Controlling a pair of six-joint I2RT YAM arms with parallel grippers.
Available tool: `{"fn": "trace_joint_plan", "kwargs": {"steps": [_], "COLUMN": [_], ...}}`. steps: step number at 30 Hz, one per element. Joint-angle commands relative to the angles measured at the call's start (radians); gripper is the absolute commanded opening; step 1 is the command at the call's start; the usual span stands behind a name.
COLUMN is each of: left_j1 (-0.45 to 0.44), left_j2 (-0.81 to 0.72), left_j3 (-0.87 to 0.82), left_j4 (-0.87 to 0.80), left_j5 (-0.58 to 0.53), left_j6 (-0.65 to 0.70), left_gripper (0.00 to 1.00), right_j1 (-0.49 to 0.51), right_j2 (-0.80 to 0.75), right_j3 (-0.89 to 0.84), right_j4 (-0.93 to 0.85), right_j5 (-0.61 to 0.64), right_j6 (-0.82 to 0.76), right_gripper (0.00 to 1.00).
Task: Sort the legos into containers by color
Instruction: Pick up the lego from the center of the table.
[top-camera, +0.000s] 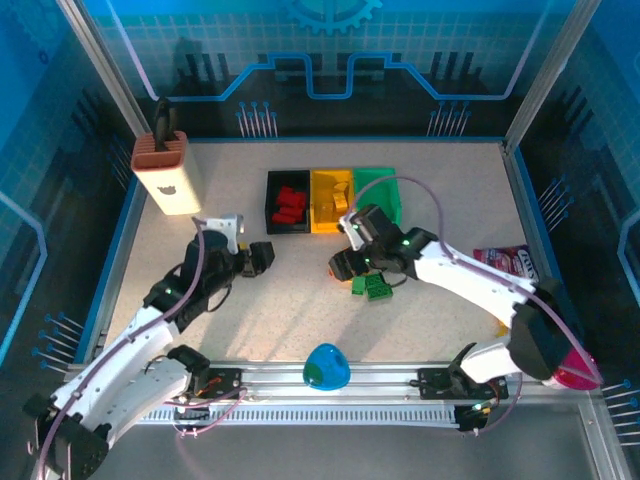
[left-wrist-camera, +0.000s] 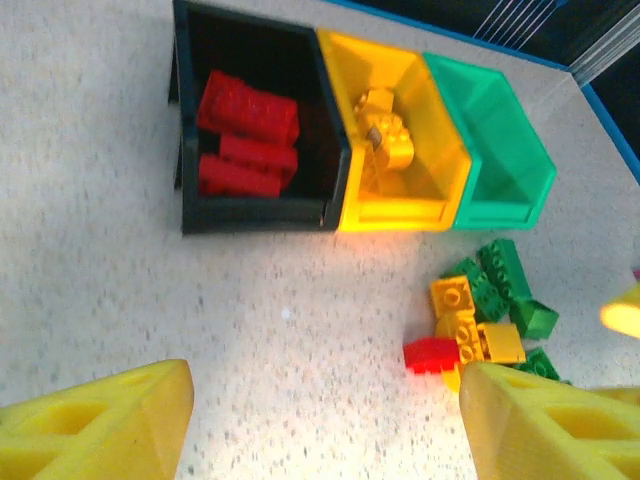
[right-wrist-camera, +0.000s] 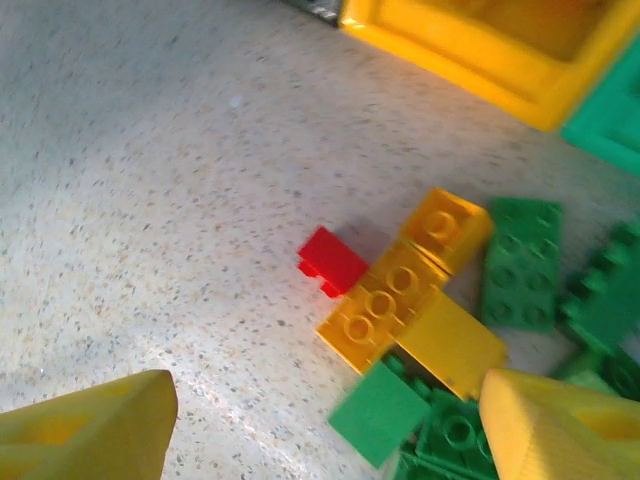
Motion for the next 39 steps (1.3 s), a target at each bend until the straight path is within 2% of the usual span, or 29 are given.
{"fn": "trace_joint_plan", "kwargs": {"steps": [1, 7, 11, 21, 24, 27, 33, 35, 39], "left_j1": [-0.032, -0.104, -0.140, -0.162, -0.163, -0.164, -0.165, -0.164, -0.166], "left_j2": [-0.077, -0.206, -0.238, -0.264, -0.262, -0.260, -0.260, -0.260, -0.262], "left_j3": [-0.090, -0.194, -0.225, -0.244, -0.244, -0.247, -0.246, -0.244, -0.239], "left_j4": [-0.060, -0.134, -0.160, -0.194, -0.189, -0.185, -0.194, -0.194, -0.192], "left_j5": [0.023, -0.013, -0.021, -0.043, -0.045, -0.045, -0.049, -0.051, -0.052], "left_j6": [-0.098, -0.181, -0.203, -0.210, -0.207, -0.205, -0.200, -0.200, -0.194], "left_gripper": [0.71, 0.71, 0.71, 0.70, 0.70, 0.70, 0.70, 0.70, 0.70], "right_j1": [0.028, 0.034, 0.040, 0.065, 0.082, 0.095, 0.126, 0.136, 0.135], "right_j2": [0.116, 0.339, 0.435, 0.562, 0.595, 0.622, 0.624, 0.602, 0.529], "right_j3": [0.104, 0.274, 0.340, 0.410, 0.420, 0.424, 0.456, 0.480, 0.526], "right_j4": [-0.063, -0.176, -0.210, -0.258, -0.269, -0.274, -0.292, -0.299, -0.260], "right_j5": [-0.064, -0.021, 0.014, 0.086, 0.150, 0.201, 0.256, 0.248, 0.172], "right_j6": [-0.157, -0.229, -0.258, -0.293, -0.293, -0.297, -0.295, -0.294, -0.288], "right_gripper": [0.79, 0.77, 0.76, 0.67, 0.65, 0.58, 0.26, 0.23, 0.22]}}
